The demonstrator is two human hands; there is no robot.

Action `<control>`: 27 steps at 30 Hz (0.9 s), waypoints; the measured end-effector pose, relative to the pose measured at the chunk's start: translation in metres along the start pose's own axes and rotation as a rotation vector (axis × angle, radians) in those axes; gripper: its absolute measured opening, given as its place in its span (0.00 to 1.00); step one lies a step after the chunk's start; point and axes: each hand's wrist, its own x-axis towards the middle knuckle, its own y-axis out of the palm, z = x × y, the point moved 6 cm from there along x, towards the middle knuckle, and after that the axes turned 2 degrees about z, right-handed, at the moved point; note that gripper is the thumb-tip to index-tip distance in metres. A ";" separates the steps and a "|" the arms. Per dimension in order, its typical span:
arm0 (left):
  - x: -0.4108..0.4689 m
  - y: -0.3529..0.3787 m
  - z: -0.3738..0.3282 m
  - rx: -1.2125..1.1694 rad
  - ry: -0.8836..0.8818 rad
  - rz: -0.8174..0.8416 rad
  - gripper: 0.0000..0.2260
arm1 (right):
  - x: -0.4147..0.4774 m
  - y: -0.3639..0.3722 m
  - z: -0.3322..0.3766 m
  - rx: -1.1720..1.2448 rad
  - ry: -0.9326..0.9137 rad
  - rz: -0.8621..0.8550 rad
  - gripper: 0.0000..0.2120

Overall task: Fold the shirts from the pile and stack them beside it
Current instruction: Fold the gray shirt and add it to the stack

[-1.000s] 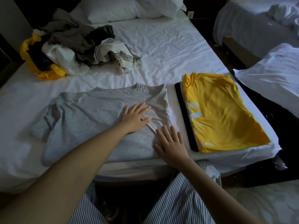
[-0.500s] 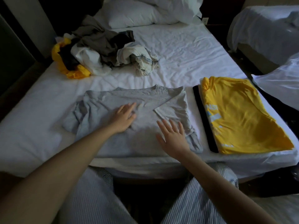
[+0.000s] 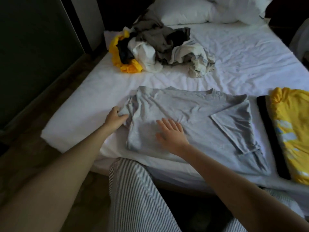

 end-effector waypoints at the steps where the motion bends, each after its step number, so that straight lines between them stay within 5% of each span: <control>1: 0.003 0.001 -0.003 -0.164 -0.026 0.014 0.15 | 0.005 0.003 0.005 0.000 -0.008 0.004 0.27; 2: 0.007 0.002 -0.005 -0.271 -0.054 0.025 0.06 | 0.009 0.006 0.011 0.003 -0.024 0.003 0.27; 6: 0.022 0.005 -0.012 -0.218 0.018 0.056 0.09 | 0.026 0.012 0.035 0.059 -0.060 -0.004 0.26; 13: 0.018 -0.025 0.042 -0.259 -0.058 -0.146 0.08 | 0.054 0.016 0.052 0.050 -0.080 0.014 0.26; 16: 0.004 -0.029 0.054 -0.185 -0.028 -0.063 0.08 | 0.066 0.021 0.055 0.040 -0.049 0.048 0.27; 21: 0.014 -0.021 0.047 -0.682 -0.236 0.183 0.06 | 0.071 0.039 0.055 -0.150 -0.037 0.131 0.28; 24: 0.034 -0.020 0.032 -0.763 -0.242 0.090 0.12 | 0.070 0.038 0.055 -0.153 -0.034 0.125 0.28; 27: 0.043 -0.018 0.018 -0.751 -0.200 0.007 0.05 | 0.070 0.039 0.054 -0.152 -0.036 0.129 0.28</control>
